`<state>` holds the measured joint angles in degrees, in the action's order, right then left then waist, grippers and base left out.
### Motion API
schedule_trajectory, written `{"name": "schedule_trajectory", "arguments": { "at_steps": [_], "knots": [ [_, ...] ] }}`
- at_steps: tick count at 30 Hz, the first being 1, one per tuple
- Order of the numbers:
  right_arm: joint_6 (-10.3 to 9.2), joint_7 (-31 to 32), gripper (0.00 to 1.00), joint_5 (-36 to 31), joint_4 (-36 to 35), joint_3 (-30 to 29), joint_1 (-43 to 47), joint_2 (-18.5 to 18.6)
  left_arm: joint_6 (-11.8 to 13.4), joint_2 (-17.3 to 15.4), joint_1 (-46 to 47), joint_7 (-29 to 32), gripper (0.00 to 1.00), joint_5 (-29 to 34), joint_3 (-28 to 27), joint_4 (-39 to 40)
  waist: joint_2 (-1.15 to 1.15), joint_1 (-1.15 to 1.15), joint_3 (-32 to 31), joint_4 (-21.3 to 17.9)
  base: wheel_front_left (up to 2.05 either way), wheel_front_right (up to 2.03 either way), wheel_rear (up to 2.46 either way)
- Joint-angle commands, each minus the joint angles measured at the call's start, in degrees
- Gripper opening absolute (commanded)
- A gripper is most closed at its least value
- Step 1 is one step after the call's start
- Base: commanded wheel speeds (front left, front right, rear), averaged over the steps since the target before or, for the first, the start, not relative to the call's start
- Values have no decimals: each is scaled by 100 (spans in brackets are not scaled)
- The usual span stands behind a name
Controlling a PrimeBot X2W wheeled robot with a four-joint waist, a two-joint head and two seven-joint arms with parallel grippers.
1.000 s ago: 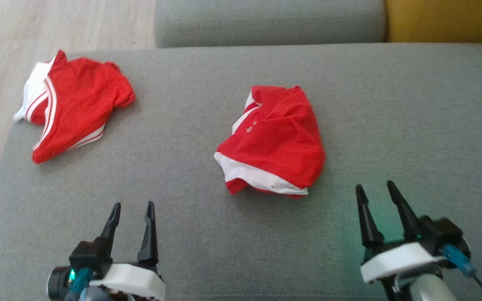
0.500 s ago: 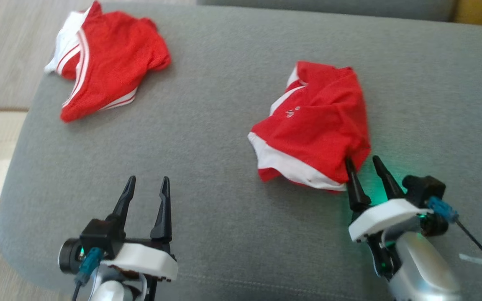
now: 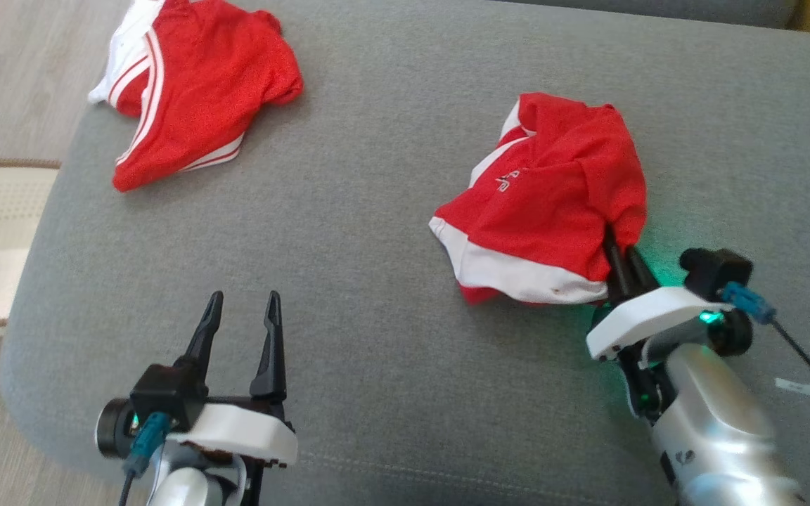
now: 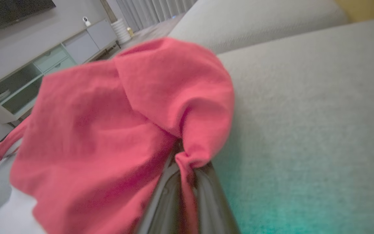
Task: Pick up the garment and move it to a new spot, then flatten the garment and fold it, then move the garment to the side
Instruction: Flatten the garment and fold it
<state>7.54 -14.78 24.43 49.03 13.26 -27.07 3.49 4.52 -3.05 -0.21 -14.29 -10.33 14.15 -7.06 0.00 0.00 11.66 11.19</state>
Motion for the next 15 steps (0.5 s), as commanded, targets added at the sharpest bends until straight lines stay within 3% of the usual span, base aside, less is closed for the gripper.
{"name": "schedule_trajectory", "arguments": {
  "at_steps": [1, 15],
  "knots": [
    [-5, -22, 0, -185, -377, -94, 7, -61, 19, 17, 191, -71, 100, -31, -183, 231, 0, 0, -52, -103, 0, 0, 0],
    [-5, 98, 0, -2387, -1617, -1940, 519, -61, -8, 17, 174, -71, 100, -64, -142, 270, 0, 0, -94, -519, 0, 0, 0]
  ]
}}
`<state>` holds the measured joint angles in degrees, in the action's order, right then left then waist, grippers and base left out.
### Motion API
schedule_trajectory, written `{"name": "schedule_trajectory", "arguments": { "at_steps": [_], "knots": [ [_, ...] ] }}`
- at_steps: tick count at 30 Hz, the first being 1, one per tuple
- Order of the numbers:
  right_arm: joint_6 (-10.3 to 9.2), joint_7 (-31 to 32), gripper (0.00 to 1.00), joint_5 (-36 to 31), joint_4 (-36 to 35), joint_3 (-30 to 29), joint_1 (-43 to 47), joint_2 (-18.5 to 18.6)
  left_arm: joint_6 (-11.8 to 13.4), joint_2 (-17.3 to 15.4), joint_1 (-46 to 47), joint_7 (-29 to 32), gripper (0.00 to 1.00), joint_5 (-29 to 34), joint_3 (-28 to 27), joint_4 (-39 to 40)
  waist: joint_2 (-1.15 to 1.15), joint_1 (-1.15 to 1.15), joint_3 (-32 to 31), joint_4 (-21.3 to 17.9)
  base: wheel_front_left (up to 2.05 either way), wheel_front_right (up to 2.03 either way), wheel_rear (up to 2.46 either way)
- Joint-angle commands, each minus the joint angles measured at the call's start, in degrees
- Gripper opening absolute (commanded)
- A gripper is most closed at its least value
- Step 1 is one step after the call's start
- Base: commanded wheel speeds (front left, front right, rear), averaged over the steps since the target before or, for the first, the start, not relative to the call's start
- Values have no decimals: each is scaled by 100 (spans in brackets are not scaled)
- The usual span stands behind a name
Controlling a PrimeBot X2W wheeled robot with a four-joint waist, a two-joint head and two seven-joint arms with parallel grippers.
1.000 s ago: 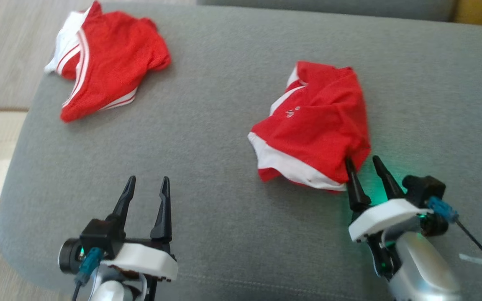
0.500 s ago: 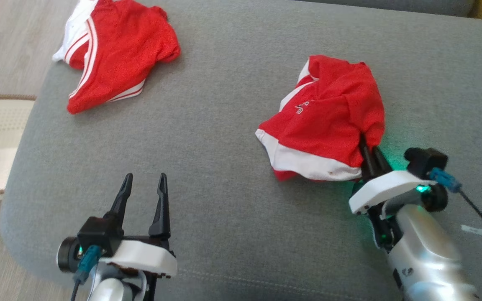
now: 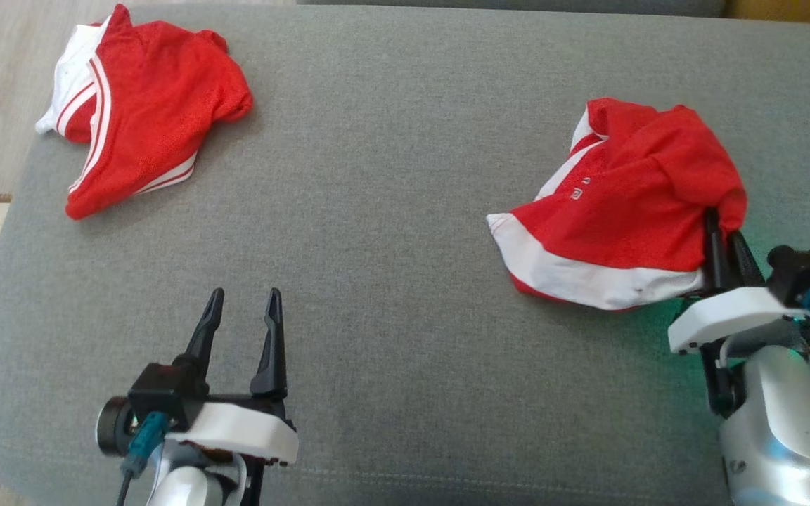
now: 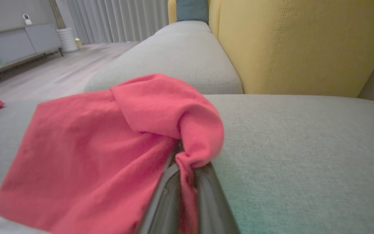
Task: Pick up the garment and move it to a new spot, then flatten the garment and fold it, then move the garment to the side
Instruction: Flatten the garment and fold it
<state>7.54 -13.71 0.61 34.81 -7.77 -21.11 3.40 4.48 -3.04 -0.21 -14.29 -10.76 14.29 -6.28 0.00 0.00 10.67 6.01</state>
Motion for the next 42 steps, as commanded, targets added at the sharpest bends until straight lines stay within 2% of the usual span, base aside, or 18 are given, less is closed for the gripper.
{"name": "schedule_trajectory", "arguments": {
  "at_steps": [1, 9, 10, 11, 13, 18, 23, 29, 36, 39, 42],
  "knots": [
    [-5, 42, 0, -125, -211, 75, -73, -52, -6, 16, 184, -71, 100, -22, -149, 192, 0, 0, 18, -7, 0, 0, 0],
    [-5, 131, 0, -681, 69, -420, -134, -52, -20, 16, 269, -71, 100, -8, -140, 191, 0, 0, 118, 21, 0, 0, 0],
    [-5, 112, 11, -718, 110, -465, -138, -52, -19, 16, 274, -71, 100, -8, -145, 190, 0, 0, 125, 22, 0, 0, 0],
    [-5, 91, 31, -744, 146, -507, -142, -52, -18, 16, 279, -71, 100, -8, -149, 189, 0, 0, 128, 22, 0, 0, 0],
    [-5, 50, 99, -773, 203, -572, -145, -52, -19, 16, 281, -71, 100, -8, -160, 189, 0, 0, 127, 13, 0, 0, 0],
    [-5, -48, 100, -817, 205, -763, -125, -52, -17, 16, 267, -71, 100, -13, -159, 186, 0, 0, 81, -28, 0, 0, 0],
    [-5, -106, 100, -764, -106, -779, -33, -52, -31, 16, 217, -71, 100, -11, -152, 172, 0, 0, -18, -45, 0, 0, 0],
    [-5, -123, 100, -422, -878, -195, 284, -52, -47, 16, 101, -71, 100, -5, -137, 153, 0, 0, -179, -35, 0, 0, 0],
    [-5, 413, 100, -80, -1317, 1210, 497, -52, -49, 16, 36, -71, 100, -11, -89, 159, 0, 0, -250, -12, 0, 0, 0],
    [-5, 551, 100, -96, -1306, 1375, 397, -52, -55, 16, 46, -71, 100, -15, -50, 157, 0, 0, -251, 30, 0, 0, 0],
    [-5, 722, 100, -386, -1220, 1307, 161, -52, -52, 16, 60, -71, 100, -22, -2, 154, 0, 0, -245, 130, 0, 0, 0]
  ]
}}
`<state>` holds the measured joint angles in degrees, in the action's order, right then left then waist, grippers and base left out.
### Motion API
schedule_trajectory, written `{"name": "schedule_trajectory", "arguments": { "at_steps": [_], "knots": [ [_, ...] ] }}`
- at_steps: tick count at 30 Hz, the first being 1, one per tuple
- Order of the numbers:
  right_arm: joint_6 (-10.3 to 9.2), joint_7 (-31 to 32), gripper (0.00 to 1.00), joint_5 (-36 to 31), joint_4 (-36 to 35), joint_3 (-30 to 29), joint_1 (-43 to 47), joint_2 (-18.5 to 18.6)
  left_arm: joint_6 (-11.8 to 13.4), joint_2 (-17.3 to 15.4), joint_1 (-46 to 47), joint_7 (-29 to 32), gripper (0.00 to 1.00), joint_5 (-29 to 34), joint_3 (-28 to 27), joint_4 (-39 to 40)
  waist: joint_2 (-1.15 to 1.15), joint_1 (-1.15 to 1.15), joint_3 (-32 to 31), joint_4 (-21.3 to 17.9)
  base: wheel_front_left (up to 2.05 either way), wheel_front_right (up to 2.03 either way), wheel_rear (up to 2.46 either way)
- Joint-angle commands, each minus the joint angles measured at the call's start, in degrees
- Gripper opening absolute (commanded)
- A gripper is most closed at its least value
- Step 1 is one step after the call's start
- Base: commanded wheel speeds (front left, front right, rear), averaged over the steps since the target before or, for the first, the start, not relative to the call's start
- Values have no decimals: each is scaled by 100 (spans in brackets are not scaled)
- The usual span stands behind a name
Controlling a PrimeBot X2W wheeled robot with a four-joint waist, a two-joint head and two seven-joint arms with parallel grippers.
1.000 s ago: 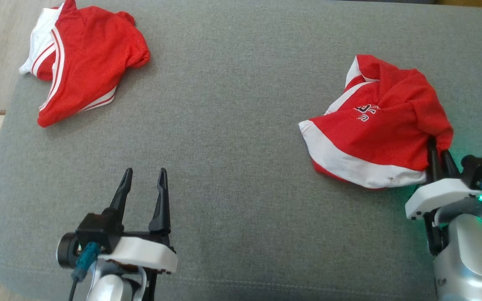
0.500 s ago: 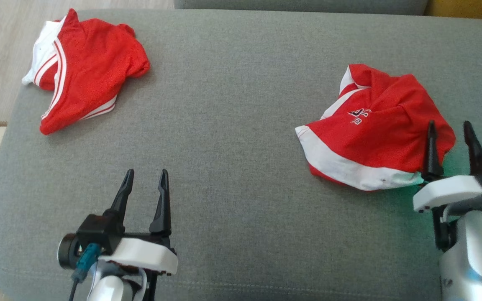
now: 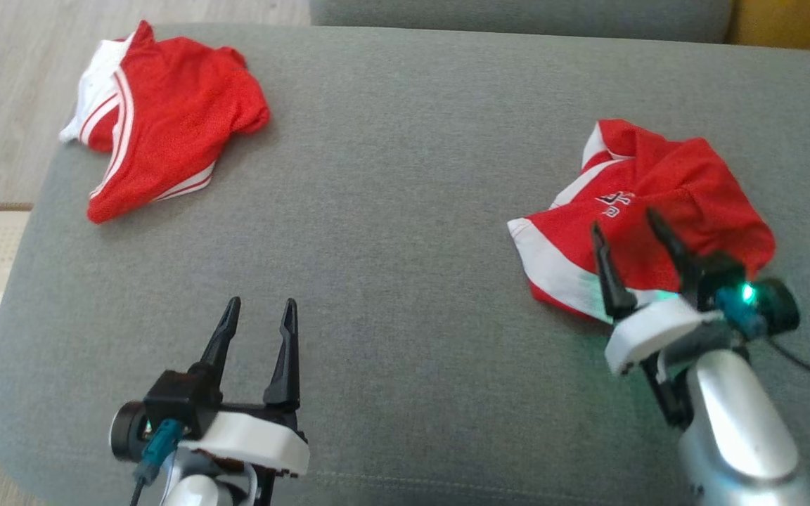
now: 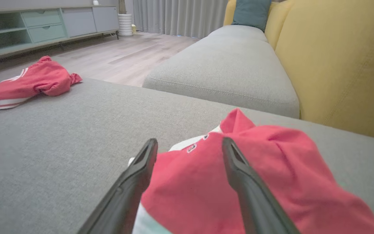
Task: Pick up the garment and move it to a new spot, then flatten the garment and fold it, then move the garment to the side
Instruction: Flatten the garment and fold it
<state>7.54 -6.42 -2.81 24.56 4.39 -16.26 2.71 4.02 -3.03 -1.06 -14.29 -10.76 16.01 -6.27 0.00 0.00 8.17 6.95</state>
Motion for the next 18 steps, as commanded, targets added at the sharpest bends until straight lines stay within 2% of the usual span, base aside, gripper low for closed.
{"name": "schedule_trajectory", "arguments": {
  "at_steps": [1, 11, 13, 14, 15, 16, 18],
  "knots": [
    [-5, 50, 100, -148, -160, 55, -398, 17, -1, 15, 144, -71, 100, -28, -165, 153, 0, 0, 9, 74, 0, 0, 0],
    [-5, 1071, 99, -900, 684, -257, -807, 17, 53, 15, 168, -71, 100, -111, -112, 165, 0, 0, 98, 328, 0, 0, 0],
    [-5, 1161, 47, -909, 757, -268, -833, 17, 65, 15, 171, -71, 100, -120, -115, 172, 0, 0, 112, 340, 0, 0, 0],
    [-5, 1182, 33, -903, 778, -260, -840, 17, 69, 15, 171, -71, 100, -123, -119, 176, 0, 0, 117, 341, 0, 0, 0],
    [-5, 1188, 10, -898, 791, -248, -847, 17, 74, 15, 171, -71, 100, -125, -125, 179, 0, 0, 123, 337, 0, 0, 0],
    [-5, 1177, 0, -878, 797, -227, -854, 17, 77, 15, 171, -71, 100, -128, -131, 181, 0, 0, 127, 331, 0, 0, 0],
    [-5, 1105, 0, -816, 772, -161, -864, 17, 77, 15, 176, -71, 100, -131, -135, 179, 0, 0, 133, 316, 0, 0, 0]
  ]
}}
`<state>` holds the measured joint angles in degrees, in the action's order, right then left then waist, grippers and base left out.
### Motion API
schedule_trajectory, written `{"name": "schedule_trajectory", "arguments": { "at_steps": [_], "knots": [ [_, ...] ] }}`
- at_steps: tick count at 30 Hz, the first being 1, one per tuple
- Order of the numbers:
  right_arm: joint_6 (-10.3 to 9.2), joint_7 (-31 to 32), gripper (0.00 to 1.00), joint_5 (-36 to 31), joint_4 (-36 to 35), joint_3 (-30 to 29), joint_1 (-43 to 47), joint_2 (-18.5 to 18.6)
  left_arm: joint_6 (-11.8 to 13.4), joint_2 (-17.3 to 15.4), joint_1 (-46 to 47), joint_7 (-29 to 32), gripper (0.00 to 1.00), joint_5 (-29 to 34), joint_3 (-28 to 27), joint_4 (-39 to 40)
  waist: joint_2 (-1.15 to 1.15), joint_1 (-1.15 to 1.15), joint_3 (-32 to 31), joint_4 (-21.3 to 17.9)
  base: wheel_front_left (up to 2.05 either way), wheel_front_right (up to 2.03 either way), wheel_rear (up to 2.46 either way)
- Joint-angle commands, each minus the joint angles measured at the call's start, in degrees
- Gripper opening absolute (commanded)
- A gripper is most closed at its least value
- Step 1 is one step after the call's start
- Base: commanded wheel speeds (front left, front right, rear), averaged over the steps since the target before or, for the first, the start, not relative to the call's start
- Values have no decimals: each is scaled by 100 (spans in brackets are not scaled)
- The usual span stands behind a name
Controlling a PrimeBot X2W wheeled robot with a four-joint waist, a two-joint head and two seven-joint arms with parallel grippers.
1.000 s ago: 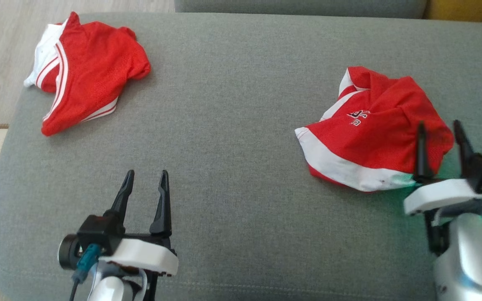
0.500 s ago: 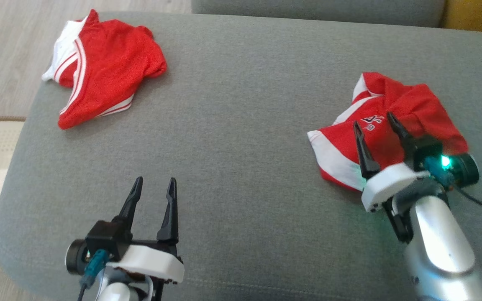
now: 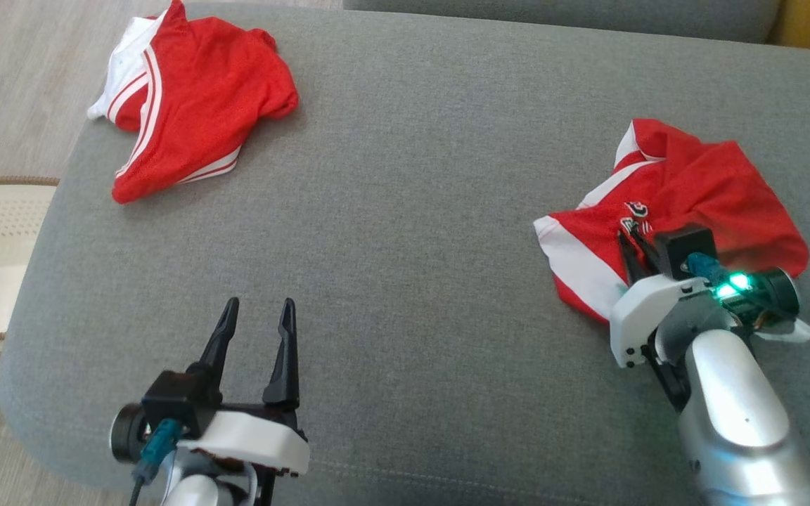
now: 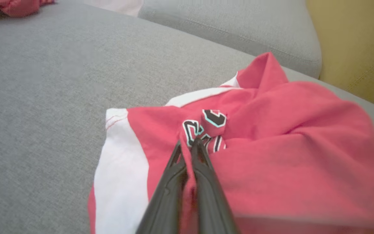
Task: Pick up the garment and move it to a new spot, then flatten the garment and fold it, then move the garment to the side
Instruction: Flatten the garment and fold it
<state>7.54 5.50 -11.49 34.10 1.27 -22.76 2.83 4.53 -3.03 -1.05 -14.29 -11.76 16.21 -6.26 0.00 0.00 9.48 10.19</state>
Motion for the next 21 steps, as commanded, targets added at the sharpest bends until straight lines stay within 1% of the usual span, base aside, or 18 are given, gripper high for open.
{"name": "schedule_trajectory", "arguments": {
  "at_steps": [1, 6, 12, 17, 21],
  "knots": [
    [-5, -154, 0, 94, -213, 189, -225, 5, 24, 15, 180, -71, 100, -31, -154, 177, 0, 0, 3, -17, 0, 0, 0],
    [-5, -487, 0, 440, -483, 626, -283, 5, 6, 15, 193, -71, 100, -11, -168, 157, 0, 0, -4, -59, 0, 0, 0],
    [-5, -740, 0, 917, -1221, 1414, -321, 5, -19, 15, 204, -71, 100, 30, -189, 135, 0, 0, -13, -76, 0, 0, 0],
    [-5, -673, 0, 1169, -1865, 2097, -263, 5, -34, 15, 232, -71, 100, 52, -194, 122, 0, 0, -7, -36, 0, 0, 0],
    [-5, -460, 0, 1301, -2065, 2554, -222, 5, -35, 15, 260, -71, 100, 63, -193, 130, 0, 0, 24, 20, 0, 0, 0]
  ]
}}
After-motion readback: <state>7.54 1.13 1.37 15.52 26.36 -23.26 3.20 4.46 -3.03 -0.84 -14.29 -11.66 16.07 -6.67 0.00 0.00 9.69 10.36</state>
